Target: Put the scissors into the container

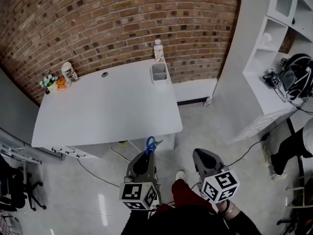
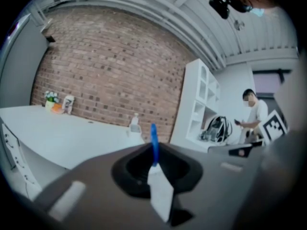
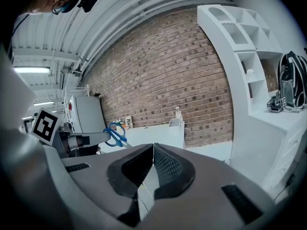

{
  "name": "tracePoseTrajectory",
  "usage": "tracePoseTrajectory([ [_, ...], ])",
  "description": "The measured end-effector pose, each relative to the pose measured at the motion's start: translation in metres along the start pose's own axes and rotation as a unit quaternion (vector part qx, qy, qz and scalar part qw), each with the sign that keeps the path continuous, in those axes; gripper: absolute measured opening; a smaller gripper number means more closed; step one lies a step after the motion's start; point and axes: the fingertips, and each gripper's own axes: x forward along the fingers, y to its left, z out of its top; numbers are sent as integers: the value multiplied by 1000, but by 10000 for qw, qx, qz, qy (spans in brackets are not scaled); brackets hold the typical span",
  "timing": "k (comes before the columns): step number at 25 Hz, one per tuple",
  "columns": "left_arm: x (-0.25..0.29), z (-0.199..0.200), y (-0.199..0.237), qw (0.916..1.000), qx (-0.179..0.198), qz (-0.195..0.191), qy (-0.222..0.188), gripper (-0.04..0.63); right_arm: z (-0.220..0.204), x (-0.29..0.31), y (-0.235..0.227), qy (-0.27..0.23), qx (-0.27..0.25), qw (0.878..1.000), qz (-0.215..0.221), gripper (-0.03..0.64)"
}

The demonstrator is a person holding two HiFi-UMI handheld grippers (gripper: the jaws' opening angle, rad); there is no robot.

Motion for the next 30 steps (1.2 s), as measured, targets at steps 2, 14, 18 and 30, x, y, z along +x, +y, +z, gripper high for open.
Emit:
tracePoseTrajectory([
  [2, 15, 1, 3, 10000, -15, 29, 25, 31, 4, 13, -9, 36, -14, 10000, 37, 9],
  [14, 93, 18, 19, 9996, -61, 273, 68, 31, 31, 76, -62, 176, 0, 9996, 235, 9],
  [18, 112, 23, 22, 9993, -28, 367, 66, 31, 38, 89, -77, 186, 31, 9994, 288, 9],
  [30, 149, 51, 32, 9991, 140, 392, -15, 31, 55, 116, -90, 206, 41, 9991, 381, 9],
])
